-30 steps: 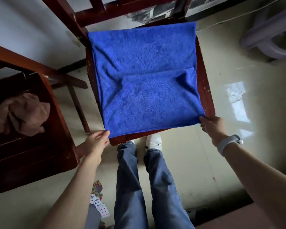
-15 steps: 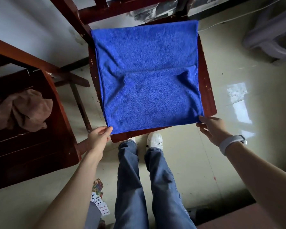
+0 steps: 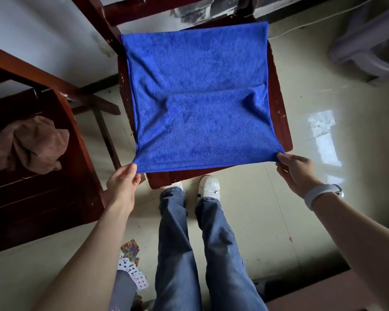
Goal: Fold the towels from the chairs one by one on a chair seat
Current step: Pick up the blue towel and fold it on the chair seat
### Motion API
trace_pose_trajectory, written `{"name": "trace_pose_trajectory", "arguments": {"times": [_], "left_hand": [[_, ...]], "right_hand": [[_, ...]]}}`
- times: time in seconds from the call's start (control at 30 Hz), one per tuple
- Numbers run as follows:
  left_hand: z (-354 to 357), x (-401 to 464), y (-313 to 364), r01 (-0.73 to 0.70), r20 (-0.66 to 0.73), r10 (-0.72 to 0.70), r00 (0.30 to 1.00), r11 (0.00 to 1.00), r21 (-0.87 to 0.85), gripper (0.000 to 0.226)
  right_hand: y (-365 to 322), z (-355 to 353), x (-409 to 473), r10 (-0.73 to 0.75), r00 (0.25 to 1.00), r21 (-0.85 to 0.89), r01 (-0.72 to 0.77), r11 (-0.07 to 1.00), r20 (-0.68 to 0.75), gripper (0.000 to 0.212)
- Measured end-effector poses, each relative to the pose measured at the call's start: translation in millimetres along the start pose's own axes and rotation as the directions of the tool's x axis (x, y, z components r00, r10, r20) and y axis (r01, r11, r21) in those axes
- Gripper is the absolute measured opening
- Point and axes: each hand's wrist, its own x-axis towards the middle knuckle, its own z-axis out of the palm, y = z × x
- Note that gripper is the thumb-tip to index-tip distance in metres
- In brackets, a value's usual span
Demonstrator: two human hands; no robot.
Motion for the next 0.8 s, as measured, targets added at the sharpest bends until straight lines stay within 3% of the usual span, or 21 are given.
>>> {"name": "trace_pose_trajectory", "arguments": {"times": [0.2,0.37,0.53,0.67,0.8], "left_hand": [[-10,-4,3,-0.118,0.011,0.117,0.993,0.989,0.093,0.013],[-16,-21,21,-0.242,0.104,0.226,0.969,0.952,0.185,0.019],[-8,-57,76,-0.314,0.206,0.301,0.931,0.949,0.031,0.022],[-1,-98,140,-0.261,0.237,0.298,0.925,0.949,-0.175,0.020],[-1,-144,200,-0.202,0.310,0.300,0.902,0.929,-0.311,0.015]], "right_hand": [[2,-3,-7,-0.001,1.000,0.059,0.000,0.998,0.027,0.025],[-17,-9,-29,-0.081,0.995,0.121,0.073,0.990,0.063,0.029],[-63,-8,-73,-0.238,0.965,0.187,0.215,0.958,0.107,0.027],[-116,-6,-114,-0.312,0.946,0.210,0.288,0.934,0.087,0.019],[-169,-12,-157,-0.355,0.920,0.452,0.249,0.857,0.168,0.016]]}}
